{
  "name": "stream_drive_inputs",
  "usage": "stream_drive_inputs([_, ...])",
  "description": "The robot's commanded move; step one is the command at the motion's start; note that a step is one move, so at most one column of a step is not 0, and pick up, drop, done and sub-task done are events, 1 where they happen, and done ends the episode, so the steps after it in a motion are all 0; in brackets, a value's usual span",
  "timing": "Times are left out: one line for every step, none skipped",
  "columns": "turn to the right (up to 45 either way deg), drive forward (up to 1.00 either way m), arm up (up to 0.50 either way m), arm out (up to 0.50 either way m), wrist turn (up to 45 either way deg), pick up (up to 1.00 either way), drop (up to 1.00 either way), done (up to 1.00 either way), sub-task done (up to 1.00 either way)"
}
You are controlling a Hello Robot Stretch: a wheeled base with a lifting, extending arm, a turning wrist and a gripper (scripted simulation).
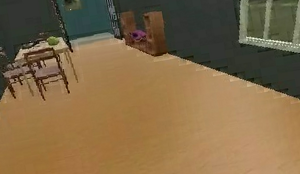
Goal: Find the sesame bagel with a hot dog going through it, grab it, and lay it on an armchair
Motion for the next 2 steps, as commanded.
stream_drive_inputs([-21.0, 0.00, 0.00, 0.00, 0.0, 0.00, 0.00, 0.00, 0.00])
stream_drive_inputs([0.0, 1.00, 0.00, 0.00, 0.0, 0.00, 0.00, 0.00, 0.00])
